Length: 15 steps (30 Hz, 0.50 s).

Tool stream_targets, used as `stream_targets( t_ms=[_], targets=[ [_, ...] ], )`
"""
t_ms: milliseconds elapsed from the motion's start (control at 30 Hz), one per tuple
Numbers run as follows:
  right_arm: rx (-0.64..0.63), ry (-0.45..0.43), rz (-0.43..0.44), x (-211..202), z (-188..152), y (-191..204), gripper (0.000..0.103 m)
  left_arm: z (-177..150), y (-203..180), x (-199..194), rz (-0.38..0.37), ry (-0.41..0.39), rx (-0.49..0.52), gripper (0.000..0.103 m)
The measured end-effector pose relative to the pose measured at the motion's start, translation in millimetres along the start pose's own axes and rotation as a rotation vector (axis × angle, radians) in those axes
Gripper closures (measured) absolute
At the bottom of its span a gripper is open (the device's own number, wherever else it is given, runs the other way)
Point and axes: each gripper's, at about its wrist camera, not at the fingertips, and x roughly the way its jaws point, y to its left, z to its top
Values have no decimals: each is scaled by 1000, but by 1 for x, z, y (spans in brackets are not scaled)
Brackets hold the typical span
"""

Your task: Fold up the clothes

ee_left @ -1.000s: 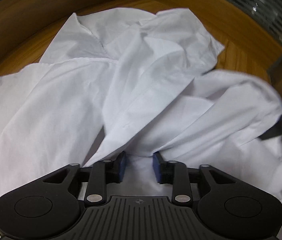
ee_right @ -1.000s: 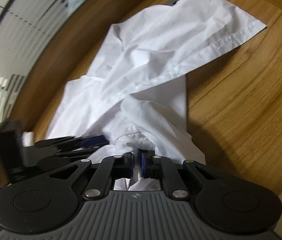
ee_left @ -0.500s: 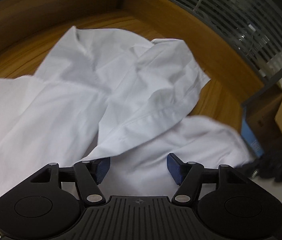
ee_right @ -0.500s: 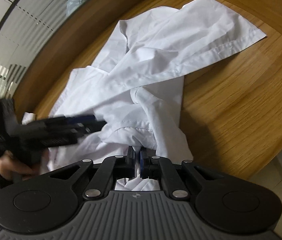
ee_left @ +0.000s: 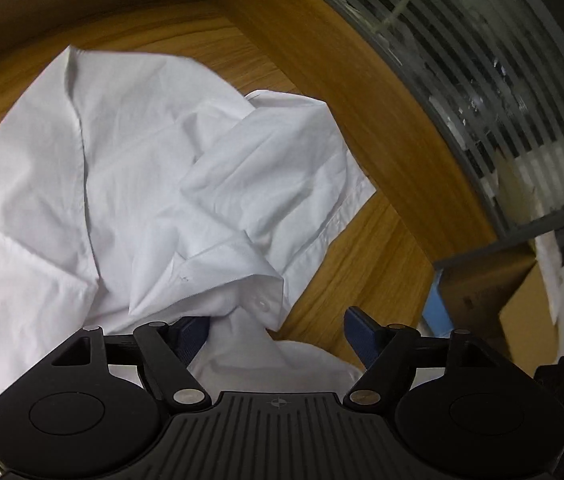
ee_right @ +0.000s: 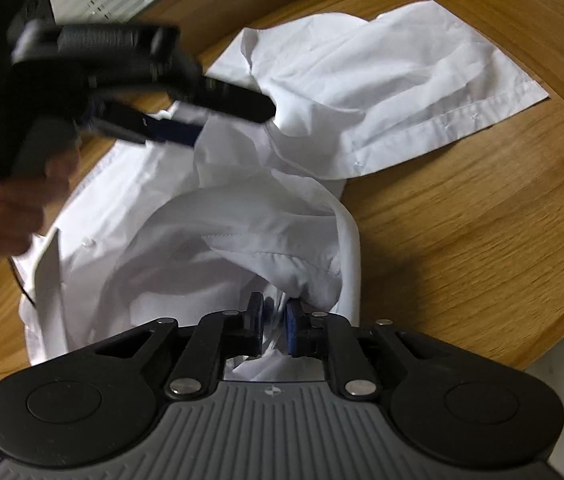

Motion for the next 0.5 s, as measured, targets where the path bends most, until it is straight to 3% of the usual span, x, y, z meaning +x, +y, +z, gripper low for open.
stream_targets(
  t_ms=[100, 333, 400, 500],
  targets=[
    [25, -13, 24, 1, -5, -3, 76, 2, -6, 1, 37, 25, 22, 27],
    [38, -70, 14, 19, -9, 6, 71, -1, -7, 21, 131, 86, 40, 26],
    [26, -58, 4, 23, -8, 11, 71, -3, -8, 34, 162, 117, 41, 25],
    [-33, -50, -26, 25, -5, 20, 82, -2, -8, 50, 178, 163, 14, 20]
  ],
)
